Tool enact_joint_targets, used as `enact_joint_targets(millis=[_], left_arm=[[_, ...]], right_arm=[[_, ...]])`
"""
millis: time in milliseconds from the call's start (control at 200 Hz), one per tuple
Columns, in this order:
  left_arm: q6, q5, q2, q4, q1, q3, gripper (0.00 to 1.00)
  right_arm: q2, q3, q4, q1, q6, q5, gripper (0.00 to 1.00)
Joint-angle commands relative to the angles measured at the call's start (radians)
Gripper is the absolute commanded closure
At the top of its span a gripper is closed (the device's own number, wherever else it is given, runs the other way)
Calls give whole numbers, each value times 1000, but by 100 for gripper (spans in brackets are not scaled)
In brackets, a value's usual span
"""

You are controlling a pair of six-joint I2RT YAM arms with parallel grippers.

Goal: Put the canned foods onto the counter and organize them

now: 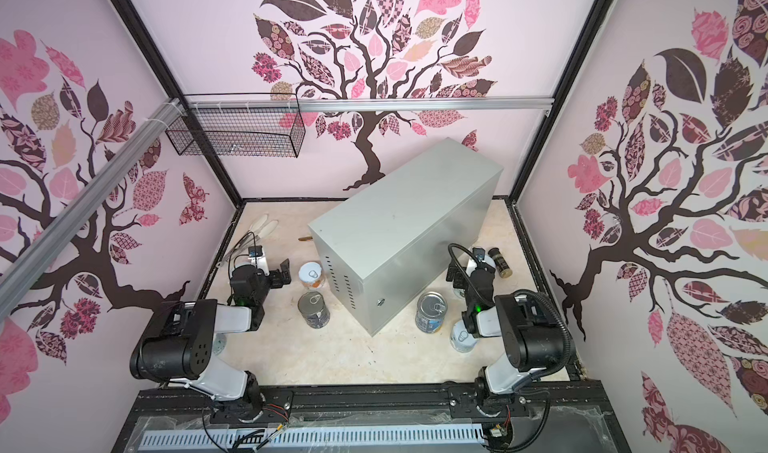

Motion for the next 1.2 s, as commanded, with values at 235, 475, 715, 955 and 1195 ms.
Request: enact_joint_targets(millis=[235,475,715,955,1195], left_arm=[[-6,0,1,5,0,21,2],[-3,3,-3,8,1,16,2],[-1,3,-4,11,0,14,2],[-1,3,-4,10,0,15,2],[0,2,-4,10,0,16,2]], right_arm=[[-9,19,3,0,7,-3,0],[-9,24,-6,1,9,-6,0],[-16,16,4,0,8,-4,0],[-14,13,11,0,12,-6,0],[-13,12,12,0,10,-4,0]])
